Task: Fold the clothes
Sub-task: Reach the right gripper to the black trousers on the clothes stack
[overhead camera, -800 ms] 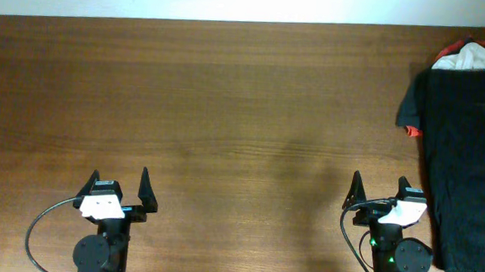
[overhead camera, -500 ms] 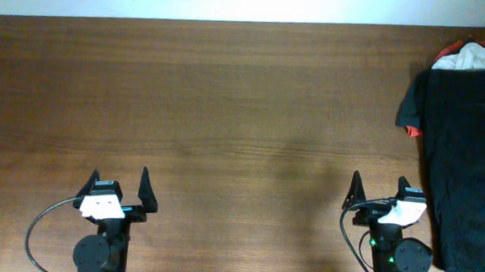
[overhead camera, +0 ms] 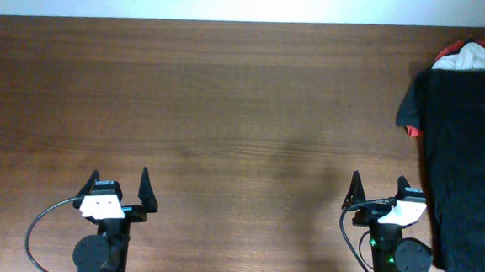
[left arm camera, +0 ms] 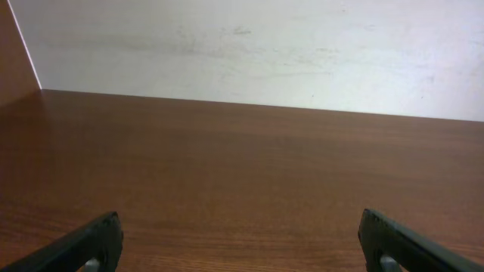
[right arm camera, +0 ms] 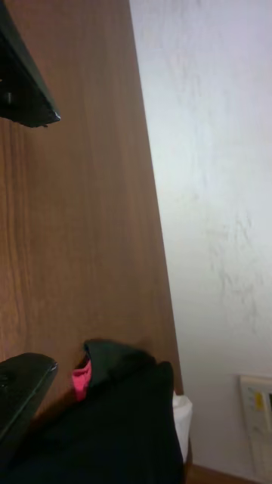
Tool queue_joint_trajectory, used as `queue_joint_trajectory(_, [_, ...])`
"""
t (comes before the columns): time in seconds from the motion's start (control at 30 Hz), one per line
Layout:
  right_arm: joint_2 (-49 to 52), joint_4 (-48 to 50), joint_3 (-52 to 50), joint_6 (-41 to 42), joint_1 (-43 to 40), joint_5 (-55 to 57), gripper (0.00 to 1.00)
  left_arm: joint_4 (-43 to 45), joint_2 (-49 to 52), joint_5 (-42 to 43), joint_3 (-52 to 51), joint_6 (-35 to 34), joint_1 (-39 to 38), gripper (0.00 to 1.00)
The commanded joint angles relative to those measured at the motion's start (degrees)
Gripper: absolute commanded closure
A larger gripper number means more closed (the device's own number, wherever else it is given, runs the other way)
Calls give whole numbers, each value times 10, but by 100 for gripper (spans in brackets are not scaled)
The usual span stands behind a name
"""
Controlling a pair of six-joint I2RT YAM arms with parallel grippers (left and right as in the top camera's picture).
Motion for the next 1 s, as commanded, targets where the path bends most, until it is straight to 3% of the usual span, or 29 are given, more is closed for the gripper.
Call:
queue_joint_trajectory(0.0, [-3,11,-3,156,3,-172,1,0,-2,-2,-3,9,2,1])
queue_joint_trajectory(0.07, [-3,29,-3,202,3,-223,1,0,-2,-2,-3,9,2,1])
queue_joint_trajectory(0.13, [-3,187,-1,217,3,-306,1,0,-2,-2,-3,9,2,1])
queue_joint_trajectory(0.17, [-3,214,11,215,3,-302,1,0,-2,-2,-3,9,2,1])
queue_joint_trajectory(0.3, [87,169,168,125,3,-248,1,0,-2,-2,-3,9,2,1])
queue_joint_trajectory(0.4, [332,52,401,22,3,-167,1,0,-2,-2,-3,9,2,1])
queue_joint_trajectory(0.53, [719,-271,821,-120,3,65,1,0,-2,-2,-3,9,2,1])
queue_joint_trajectory(0.6, [872,-370,970,-124,2,163,1,0,-2,-2,-3,9,2,1])
queue_joint_trajectory(0.73, [1012,-352,997,-150,-45,258,1,0,-2,-2,-3,9,2,1])
queue_joint_trajectory(0.97, [1201,-295,997,-165,-164,226,1,0,-2,-2,-3,9,2,1])
